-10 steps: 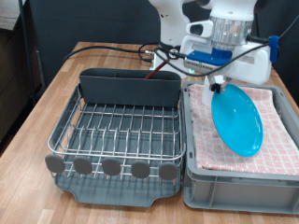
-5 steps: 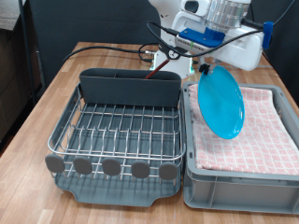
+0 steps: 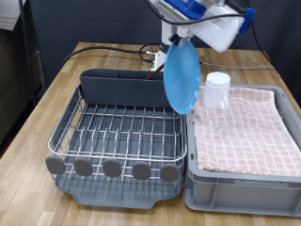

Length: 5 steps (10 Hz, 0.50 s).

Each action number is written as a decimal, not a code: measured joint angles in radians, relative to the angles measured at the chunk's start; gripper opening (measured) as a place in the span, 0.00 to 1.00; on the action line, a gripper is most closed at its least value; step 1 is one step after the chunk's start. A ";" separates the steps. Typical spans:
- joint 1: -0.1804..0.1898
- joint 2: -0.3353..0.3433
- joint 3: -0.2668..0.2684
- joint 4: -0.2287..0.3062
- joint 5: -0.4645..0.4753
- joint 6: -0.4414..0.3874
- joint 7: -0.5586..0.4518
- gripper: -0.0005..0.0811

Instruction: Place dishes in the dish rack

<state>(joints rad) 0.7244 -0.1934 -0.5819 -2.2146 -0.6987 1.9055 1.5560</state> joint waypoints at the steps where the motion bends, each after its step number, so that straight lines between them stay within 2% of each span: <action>1: -0.013 -0.013 -0.011 0.004 -0.040 -0.025 -0.077 0.03; 2: -0.028 -0.019 -0.025 0.010 -0.074 -0.040 -0.146 0.03; 4: -0.050 -0.036 -0.051 0.011 -0.112 0.003 -0.248 0.03; 5: -0.050 -0.033 -0.048 0.010 -0.109 -0.005 -0.237 0.03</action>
<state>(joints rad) 0.6740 -0.2265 -0.6298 -2.2041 -0.8080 1.9006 1.3186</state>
